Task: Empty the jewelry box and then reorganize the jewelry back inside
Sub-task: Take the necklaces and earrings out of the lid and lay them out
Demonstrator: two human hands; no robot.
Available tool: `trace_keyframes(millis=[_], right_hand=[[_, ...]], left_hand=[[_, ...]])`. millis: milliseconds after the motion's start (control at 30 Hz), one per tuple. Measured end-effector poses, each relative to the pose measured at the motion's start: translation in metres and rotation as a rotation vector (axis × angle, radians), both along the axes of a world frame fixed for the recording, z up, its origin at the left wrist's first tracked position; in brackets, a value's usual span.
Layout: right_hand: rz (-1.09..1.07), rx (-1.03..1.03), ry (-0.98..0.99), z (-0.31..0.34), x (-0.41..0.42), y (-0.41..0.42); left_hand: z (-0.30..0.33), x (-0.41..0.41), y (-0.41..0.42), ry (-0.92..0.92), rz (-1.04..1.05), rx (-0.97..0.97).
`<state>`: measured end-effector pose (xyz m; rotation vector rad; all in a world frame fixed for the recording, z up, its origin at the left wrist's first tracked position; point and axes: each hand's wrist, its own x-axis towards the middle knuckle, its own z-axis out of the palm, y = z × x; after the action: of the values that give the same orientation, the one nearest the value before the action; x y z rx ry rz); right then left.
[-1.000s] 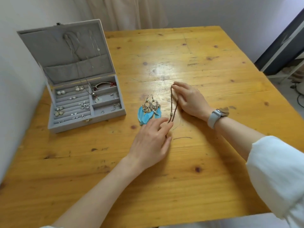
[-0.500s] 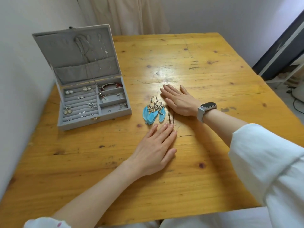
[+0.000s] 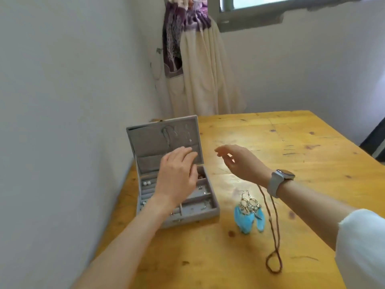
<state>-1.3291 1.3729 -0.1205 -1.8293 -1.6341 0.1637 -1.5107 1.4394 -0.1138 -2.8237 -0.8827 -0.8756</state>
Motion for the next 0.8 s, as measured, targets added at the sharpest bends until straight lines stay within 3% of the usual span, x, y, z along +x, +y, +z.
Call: trace_keyframes(millis=[133,333,500,667,800], right_hand=[[-0.02,0.098,0.1,0.016,-0.031,0.052],[-0.178,0.028,0.25,0.022,-0.066,0.115],[-0.339,-0.16,0.254,0.017,-0.083,0.145],[-0.375,-0.09,0.32,0.013,-0.091,0.149],[-0.322,0.124,0.465,0.03,-0.086,0.149]], left_hand=[[0.024,-0.02,0.063,-0.042,0.221,0.078],[0.024,-0.041,0.119,0.238,0.494,-0.046],[0.013,-0.04,0.125,0.156,0.487,-0.054],[0.008,-0.043,0.126,0.112,0.46,-0.048],[0.008,-0.044,0.125,0.109,0.447,-0.056]])
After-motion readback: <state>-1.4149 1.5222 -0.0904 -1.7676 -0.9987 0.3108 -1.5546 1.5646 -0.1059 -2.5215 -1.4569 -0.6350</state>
